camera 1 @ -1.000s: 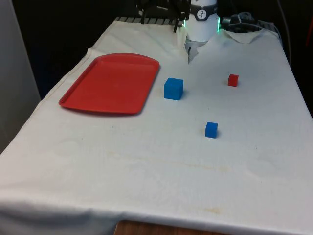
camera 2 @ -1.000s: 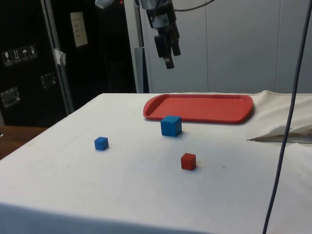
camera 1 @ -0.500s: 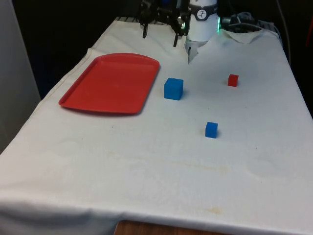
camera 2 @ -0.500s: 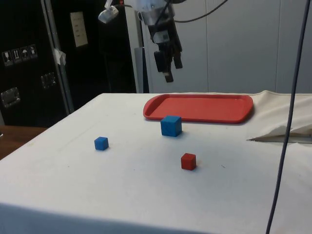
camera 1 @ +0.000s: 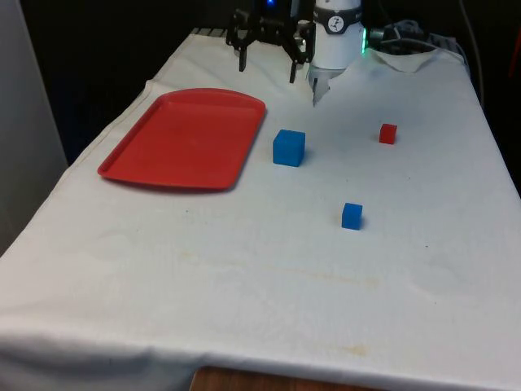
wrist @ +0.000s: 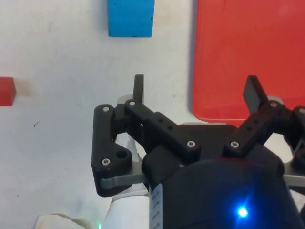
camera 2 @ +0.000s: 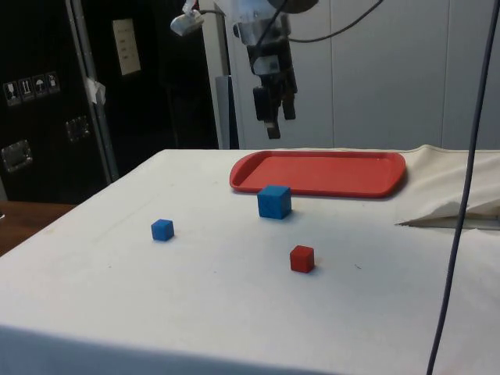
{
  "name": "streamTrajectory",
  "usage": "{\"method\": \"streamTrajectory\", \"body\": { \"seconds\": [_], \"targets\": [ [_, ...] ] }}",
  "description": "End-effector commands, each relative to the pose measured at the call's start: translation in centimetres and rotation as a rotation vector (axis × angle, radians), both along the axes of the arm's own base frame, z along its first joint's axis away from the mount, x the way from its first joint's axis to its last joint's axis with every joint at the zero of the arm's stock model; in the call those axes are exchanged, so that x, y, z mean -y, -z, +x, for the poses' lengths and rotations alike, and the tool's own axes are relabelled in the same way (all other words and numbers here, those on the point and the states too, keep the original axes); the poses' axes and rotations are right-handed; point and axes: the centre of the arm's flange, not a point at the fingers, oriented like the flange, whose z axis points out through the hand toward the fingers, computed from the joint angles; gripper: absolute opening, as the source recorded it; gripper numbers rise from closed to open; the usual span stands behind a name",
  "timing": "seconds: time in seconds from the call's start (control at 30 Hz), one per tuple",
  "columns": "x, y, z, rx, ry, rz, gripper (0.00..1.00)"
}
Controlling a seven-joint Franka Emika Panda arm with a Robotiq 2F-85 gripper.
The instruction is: Pick up the largest block and place it onto the tray.
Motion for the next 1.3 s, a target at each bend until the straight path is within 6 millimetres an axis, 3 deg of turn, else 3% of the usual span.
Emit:
{"method": "streamTrajectory", "body": {
  "seconds": [0.0,0.5,1.27],
  "targets": [
    [0.0,0.3,-0.2,0.003,-0.004,0.000,1.00],
    [-0.9,3.9,-0.5,0.054,-0.078,0.000,1.00],
    [-1.1,4.0,-0.3,0.108,-0.097,0.105,1.00]
  ]
}}
